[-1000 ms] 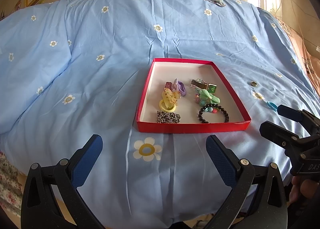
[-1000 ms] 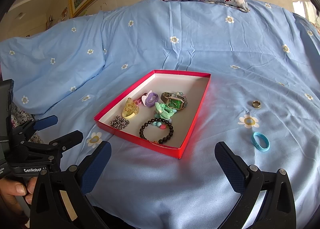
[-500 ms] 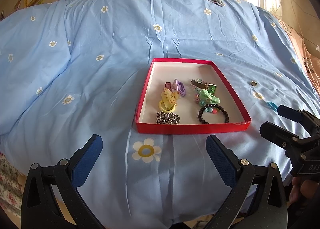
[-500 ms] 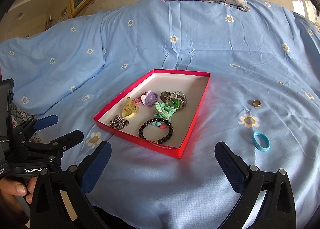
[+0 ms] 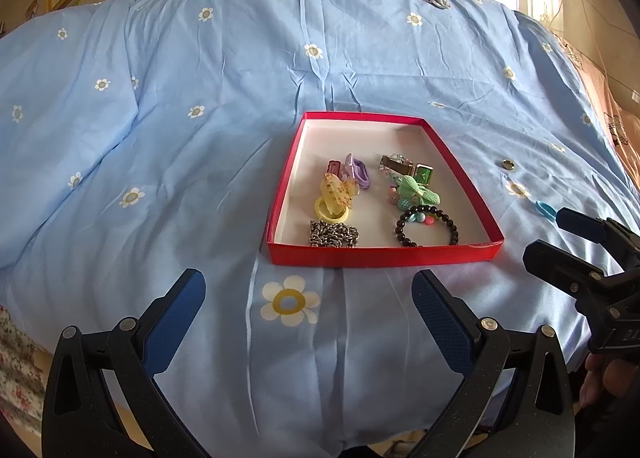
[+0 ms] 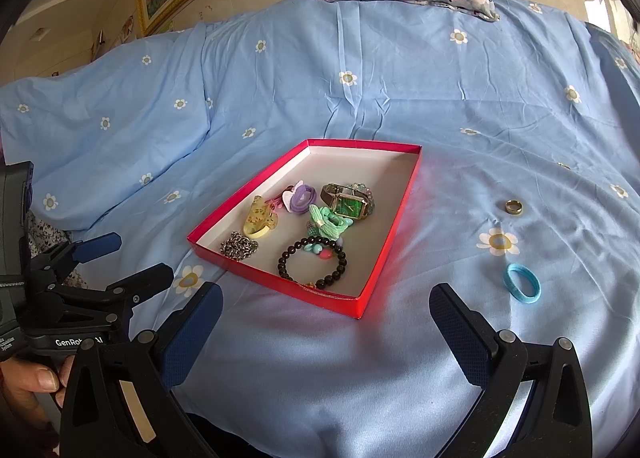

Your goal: Organize jewelry

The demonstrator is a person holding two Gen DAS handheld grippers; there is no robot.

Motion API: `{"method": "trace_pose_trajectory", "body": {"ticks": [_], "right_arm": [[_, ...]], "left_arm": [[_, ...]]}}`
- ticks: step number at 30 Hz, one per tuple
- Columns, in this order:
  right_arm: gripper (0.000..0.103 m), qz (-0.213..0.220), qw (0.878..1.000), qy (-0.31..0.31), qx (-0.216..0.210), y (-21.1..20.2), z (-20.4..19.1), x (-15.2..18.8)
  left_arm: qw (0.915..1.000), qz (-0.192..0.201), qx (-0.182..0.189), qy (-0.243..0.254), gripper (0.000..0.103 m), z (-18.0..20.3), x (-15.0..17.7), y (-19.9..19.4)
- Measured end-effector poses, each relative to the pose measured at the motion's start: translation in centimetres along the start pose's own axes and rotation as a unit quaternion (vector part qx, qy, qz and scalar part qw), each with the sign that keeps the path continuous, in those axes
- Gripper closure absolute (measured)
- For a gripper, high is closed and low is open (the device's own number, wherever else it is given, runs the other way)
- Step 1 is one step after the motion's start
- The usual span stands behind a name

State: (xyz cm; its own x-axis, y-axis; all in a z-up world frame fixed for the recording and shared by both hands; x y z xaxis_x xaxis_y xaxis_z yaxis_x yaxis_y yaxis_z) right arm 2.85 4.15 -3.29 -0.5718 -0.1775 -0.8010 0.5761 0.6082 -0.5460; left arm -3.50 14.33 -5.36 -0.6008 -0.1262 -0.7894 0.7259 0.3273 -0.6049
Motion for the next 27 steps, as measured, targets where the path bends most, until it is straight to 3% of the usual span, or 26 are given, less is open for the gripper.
{"method": "trace_pose_trajectory", "body": {"ticks": [27], "right_arm": [[0.0, -0.011, 1.0, 0.02, -0.002, 0.6, 1.1, -0.5]], "left_arm": [[0.9998, -0.012, 0.014, 0.011, 0.0, 0.9, -1.5, 1.6]]}}
Point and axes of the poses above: each gripper's, at about its wrist camera, not at the fingertips, and y roughly the way its jaws point, z to its right, x to its underside, the point moved 5 cm from there along y, roughly the way its jaws point, and after that the axes turned 3 degrees about y, right-handed, at the moved point
